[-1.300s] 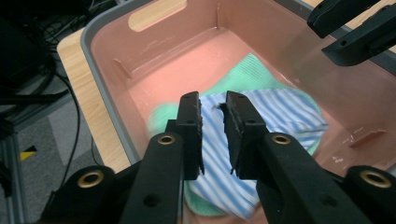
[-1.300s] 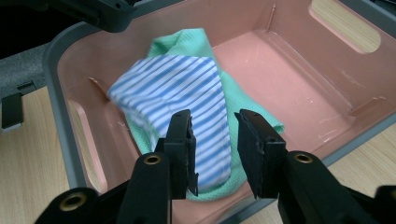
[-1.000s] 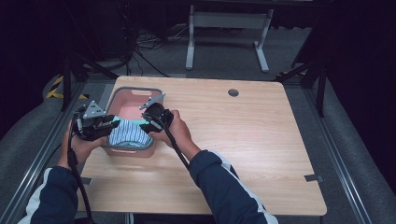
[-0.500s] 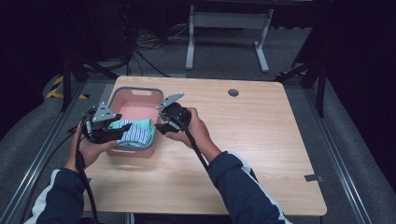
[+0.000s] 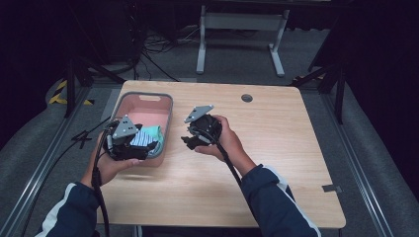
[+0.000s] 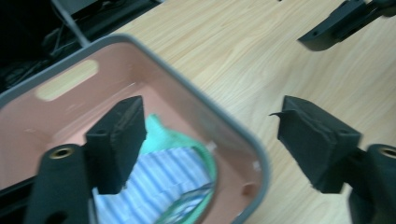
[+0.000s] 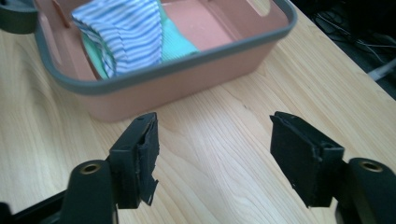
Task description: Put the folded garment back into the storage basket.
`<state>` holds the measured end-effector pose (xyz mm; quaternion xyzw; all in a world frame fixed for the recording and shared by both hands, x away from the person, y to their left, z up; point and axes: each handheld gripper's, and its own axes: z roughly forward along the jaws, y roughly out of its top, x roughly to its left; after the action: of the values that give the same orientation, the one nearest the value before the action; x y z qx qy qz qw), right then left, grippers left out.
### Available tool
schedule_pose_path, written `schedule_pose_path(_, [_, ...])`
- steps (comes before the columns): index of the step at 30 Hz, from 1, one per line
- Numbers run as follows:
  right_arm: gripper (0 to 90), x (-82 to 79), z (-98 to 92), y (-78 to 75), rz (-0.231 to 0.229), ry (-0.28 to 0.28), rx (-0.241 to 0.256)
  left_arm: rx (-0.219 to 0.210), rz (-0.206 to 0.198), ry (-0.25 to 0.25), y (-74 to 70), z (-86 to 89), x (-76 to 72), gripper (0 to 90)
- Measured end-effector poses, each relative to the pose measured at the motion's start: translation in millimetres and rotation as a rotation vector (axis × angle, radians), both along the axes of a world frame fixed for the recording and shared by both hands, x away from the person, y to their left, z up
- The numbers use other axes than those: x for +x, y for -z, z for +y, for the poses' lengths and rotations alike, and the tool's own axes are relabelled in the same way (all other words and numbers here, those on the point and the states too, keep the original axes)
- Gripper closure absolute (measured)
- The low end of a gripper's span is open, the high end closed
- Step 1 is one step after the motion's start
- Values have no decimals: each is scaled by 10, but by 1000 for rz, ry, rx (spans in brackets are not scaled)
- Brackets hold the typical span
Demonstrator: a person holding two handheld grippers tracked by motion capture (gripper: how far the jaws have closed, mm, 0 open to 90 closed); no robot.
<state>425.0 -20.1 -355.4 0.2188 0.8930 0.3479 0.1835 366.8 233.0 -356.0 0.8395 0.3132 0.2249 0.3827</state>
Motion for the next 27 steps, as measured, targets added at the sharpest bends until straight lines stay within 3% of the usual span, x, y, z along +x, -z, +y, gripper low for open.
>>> schedule_pose_path(3, [301, -25, -106, 6, 0, 15, 7, 15, -3, 33, 27, -122, -37, 212])
schedule_pose_path(16, [263, -152, -481, 124, -43, 45, -81, 109, -39, 92, 110, -455, -125, 201])
schedule_pose_path(27, [268, -243, -838, 207, -59, 102, -102, 152, -23, 167, 266, -720, -192, 210])
